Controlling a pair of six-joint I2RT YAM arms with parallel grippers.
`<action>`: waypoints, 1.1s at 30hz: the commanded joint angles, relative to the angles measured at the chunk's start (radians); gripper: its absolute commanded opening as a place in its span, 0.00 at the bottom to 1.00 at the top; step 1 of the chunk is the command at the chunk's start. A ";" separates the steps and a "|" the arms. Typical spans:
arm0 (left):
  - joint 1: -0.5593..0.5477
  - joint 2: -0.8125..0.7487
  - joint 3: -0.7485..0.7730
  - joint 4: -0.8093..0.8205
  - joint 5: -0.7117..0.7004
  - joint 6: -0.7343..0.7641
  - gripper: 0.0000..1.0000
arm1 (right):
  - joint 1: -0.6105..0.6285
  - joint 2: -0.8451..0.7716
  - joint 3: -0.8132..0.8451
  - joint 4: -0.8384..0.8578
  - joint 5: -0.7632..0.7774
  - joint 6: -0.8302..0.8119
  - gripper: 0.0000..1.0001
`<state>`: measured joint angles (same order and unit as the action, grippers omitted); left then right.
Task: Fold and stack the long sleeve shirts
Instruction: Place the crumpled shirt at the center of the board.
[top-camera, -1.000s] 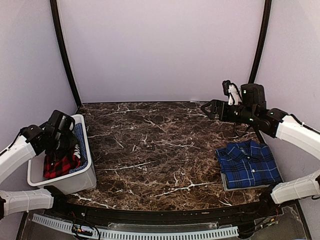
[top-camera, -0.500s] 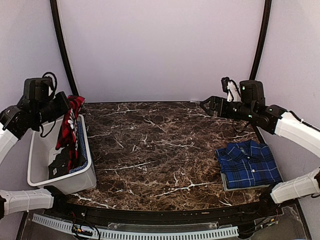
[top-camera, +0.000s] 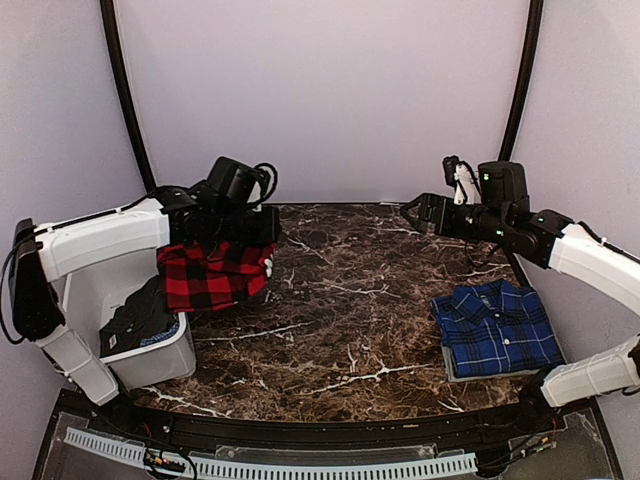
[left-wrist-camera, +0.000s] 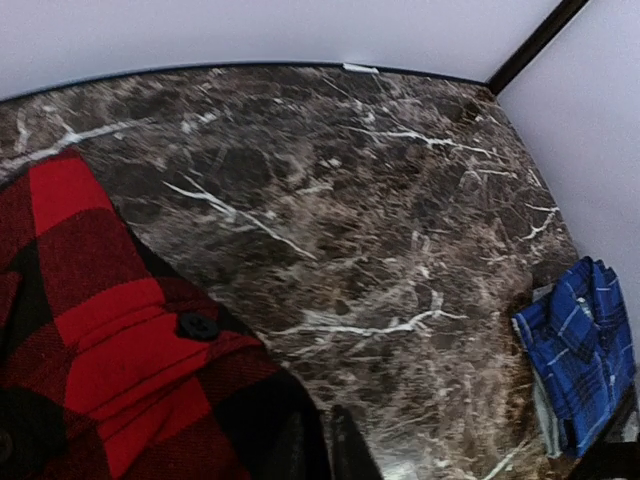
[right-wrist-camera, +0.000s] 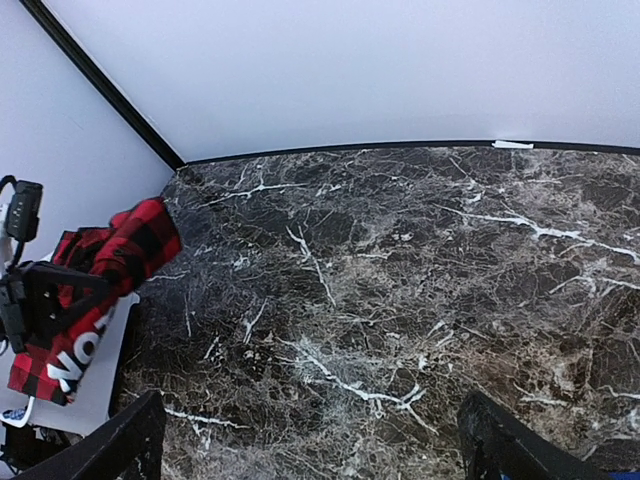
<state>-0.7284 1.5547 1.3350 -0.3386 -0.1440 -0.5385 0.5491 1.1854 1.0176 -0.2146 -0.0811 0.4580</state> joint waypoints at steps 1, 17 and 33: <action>-0.085 0.177 0.215 0.056 0.113 -0.015 0.23 | 0.006 -0.022 0.004 -0.019 0.028 -0.002 0.99; 0.016 0.138 0.038 -0.068 -0.002 -0.192 0.70 | 0.063 0.040 -0.032 0.016 -0.038 -0.045 0.99; 0.074 0.170 -0.168 -0.069 -0.030 -0.305 0.68 | 0.178 0.170 0.007 0.048 -0.009 -0.051 0.99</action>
<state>-0.6537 1.6943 1.1656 -0.4133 -0.1692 -0.8101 0.6930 1.3384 0.9874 -0.2119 -0.1104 0.4221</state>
